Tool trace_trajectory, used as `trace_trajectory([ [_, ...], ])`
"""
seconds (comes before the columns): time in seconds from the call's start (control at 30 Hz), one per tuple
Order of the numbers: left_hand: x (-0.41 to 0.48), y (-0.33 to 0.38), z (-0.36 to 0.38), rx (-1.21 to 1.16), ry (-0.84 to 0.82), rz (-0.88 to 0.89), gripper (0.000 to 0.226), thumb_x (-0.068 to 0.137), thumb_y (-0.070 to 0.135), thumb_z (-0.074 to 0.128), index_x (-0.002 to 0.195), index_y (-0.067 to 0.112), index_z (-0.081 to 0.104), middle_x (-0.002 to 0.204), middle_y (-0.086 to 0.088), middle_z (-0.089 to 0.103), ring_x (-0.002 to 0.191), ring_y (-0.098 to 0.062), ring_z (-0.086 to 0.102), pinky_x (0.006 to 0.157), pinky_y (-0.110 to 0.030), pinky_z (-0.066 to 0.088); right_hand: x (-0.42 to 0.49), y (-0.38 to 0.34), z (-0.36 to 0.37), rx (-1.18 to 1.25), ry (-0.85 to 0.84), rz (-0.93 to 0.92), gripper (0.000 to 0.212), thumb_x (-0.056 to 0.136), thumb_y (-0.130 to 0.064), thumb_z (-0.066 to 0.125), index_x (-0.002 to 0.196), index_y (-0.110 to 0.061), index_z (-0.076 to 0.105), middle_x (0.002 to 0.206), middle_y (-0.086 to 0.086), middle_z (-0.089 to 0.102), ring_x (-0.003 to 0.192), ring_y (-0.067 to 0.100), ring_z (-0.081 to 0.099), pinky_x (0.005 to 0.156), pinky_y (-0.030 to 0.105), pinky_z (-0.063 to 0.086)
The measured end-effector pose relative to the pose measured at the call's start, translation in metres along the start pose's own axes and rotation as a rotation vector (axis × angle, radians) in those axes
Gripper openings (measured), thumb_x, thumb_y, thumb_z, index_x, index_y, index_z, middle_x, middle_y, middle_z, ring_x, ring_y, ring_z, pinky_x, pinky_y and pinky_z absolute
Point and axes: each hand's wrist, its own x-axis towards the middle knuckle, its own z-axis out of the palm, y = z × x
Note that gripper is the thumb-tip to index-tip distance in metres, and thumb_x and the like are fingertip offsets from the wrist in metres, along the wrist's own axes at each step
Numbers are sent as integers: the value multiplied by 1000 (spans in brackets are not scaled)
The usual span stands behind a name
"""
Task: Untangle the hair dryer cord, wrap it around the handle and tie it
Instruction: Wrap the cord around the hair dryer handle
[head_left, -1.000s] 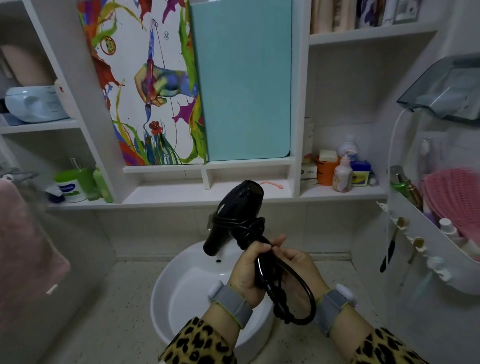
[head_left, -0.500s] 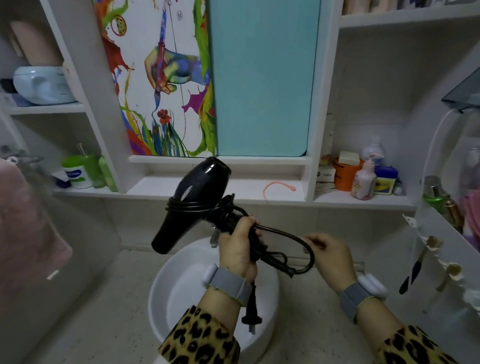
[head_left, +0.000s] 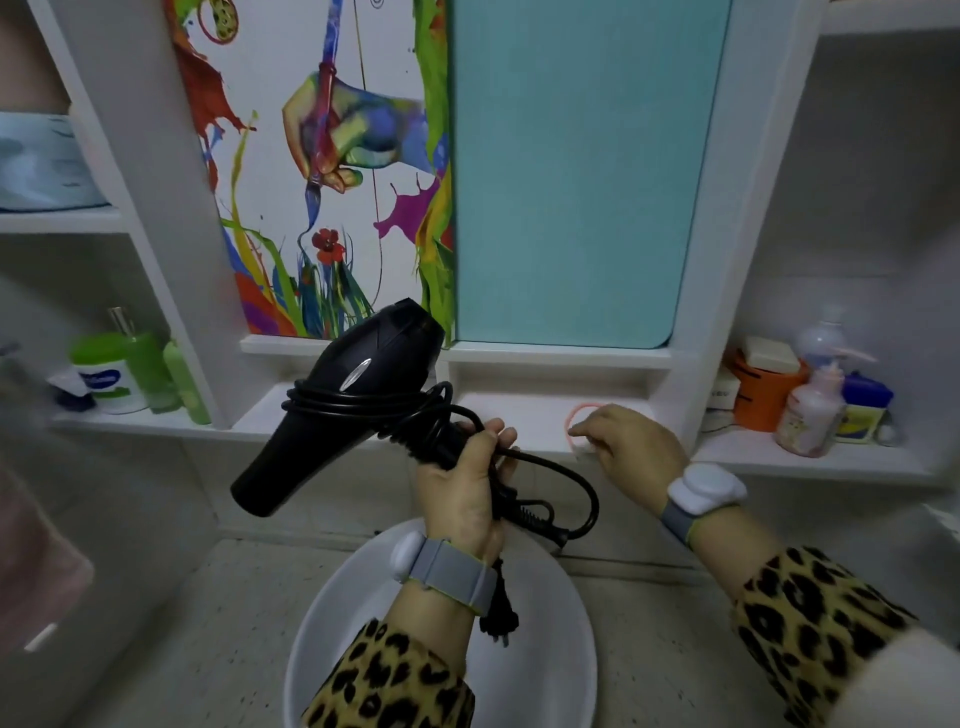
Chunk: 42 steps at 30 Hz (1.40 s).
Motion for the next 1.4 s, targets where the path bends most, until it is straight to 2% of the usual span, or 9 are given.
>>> trace_trajectory([
  [0.07, 3, 3, 4, -6, -21, 15, 16, 84, -4, 67, 99, 0, 61, 81, -12, 69, 67, -17, 70, 57, -26, 54, 16, 10, 5, -129, -85, -28, 44, 86, -3, 58, 120, -29, 66, 126, 1, 61, 112, 28, 58, 78, 31, 47],
  [0.17, 10, 3, 8, -42, -42, -6, 16, 83, -6, 68, 89, 5, 58, 76, -11, 66, 64, -16, 66, 51, -23, 50, 39, 19, 12, -248, -193, -65, 38, 92, -19, 58, 122, -43, 60, 142, -4, 46, 113, 25, 59, 76, 30, 47],
  [0.33, 13, 0, 7, -83, -1, -26, 19, 82, -5, 69, 87, 8, 58, 73, -10, 67, 64, -17, 68, 50, -22, 50, 52, 24, 16, -162, -302, -39, 9, 92, -27, 59, 97, -28, 66, 120, -7, 56, 101, 22, 58, 71, 29, 45],
  [0.47, 13, -1, 4, -56, 69, -12, 18, 82, -2, 70, 94, 3, 59, 70, -12, 69, 59, -15, 64, 47, -21, 47, 35, 18, 10, 153, -164, 21, 9, 92, -12, 56, 91, -14, 64, 102, -1, 65, 90, 20, 63, 77, 30, 49],
  [0.6, 6, -2, 10, -83, 121, -29, 11, 81, -2, 70, 85, 4, 62, 69, -11, 71, 57, -13, 64, 45, -20, 46, -9, -2, -3, 450, 8, 39, 17, 92, 0, 56, 96, -13, 67, 101, -11, 70, 92, 2, 65, 83, 7, 45],
  [0.73, -3, -7, 19, -94, 131, -56, 12, 82, -2, 69, 77, 7, 63, 67, -9, 70, 55, -12, 61, 46, -20, 46, -34, -14, -7, 484, 61, -84, 16, 85, 4, 66, 100, 1, 72, 97, 6, 73, 92, 19, 68, 86, 26, 53],
  [0.87, -17, -15, 28, -55, 113, -87, 7, 80, 0, 70, 81, 5, 64, 71, -10, 68, 53, -13, 57, 48, -22, 45, -51, -21, -11, 691, -1, -1, 9, 82, 8, 66, 89, 8, 72, 101, 18, 70, 98, 29, 65, 92, 29, 51],
  [1.07, -37, -21, 35, -33, 104, -96, 9, 77, 1, 71, 83, 3, 65, 75, -11, 66, 53, -15, 52, 50, -23, 44, -74, -20, -22, 792, -17, 25, 12, 83, 1, 68, 91, -4, 75, 113, 6, 70, 109, 12, 64, 98, 27, 49],
  [1.4, -49, -25, 32, -31, 127, -134, 13, 77, -1, 69, 88, 2, 62, 72, -10, 65, 49, -14, 50, 47, -21, 43, -86, -32, -26, 1213, -1, 201, 21, 81, 6, 65, 81, -12, 75, 90, 5, 76, 89, 19, 71, 82, 27, 55],
])
